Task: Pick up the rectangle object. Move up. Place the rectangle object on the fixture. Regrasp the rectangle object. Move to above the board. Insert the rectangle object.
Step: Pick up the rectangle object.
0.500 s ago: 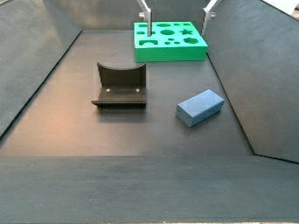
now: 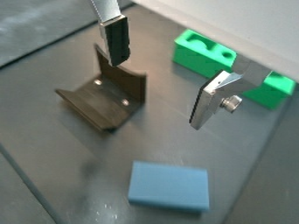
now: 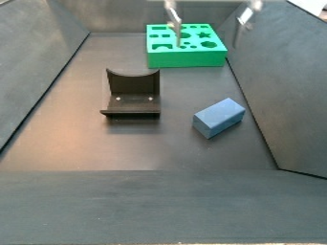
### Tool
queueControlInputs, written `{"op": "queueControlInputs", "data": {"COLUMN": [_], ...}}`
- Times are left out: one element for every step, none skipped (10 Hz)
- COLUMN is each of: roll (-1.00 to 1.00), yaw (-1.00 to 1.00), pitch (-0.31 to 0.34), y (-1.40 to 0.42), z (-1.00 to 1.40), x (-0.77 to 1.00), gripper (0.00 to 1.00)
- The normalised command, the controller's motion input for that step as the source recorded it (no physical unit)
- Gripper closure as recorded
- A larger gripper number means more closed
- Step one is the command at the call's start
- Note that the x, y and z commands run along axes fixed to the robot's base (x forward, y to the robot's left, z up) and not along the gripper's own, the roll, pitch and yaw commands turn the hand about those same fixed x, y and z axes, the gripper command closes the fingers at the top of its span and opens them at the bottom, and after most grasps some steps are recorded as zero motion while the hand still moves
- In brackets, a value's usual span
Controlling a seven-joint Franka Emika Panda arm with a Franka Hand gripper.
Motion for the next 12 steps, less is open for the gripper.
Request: {"op": "queueControlInputs", "data": {"roll": [0.00,0.00,0.00,0.04,0.14,0.17,0.17,0.17,0.28,0.28,0.23,0.17], "yaw": [-0.67,-0.76,-0.87,-0.87,-0.68,-0.68,-0.70,-0.69,-0.57,-0.68,-0.63,-0.66], "pitch": [-0.114,-0.110,-0.107,-0.060,-0.016,0.000,-0.010,-0.014,0.000,0.000,0.000,-0.021], "y": [0.17,0.19,0.14,0.09,0.16,0.17,0.19,0.20,0.09,0.00,0.03,0.01], "z": [-0.30,-0.37,-0.39,-0.43,-0.55,-0.60,-0.63,-0.62,-0.56,-0.52,-0.49,-0.49], "x": [-0.30,-0.08,0.00,0.17,0.31,0.27,0.13,0.01,-0.25,-0.31,-0.28,-0.08], "gripper": [0.00,0.00,0.00,0.00,0.00,0.00,0.00,0.00,0.00,0.00,0.00,0.00]}}
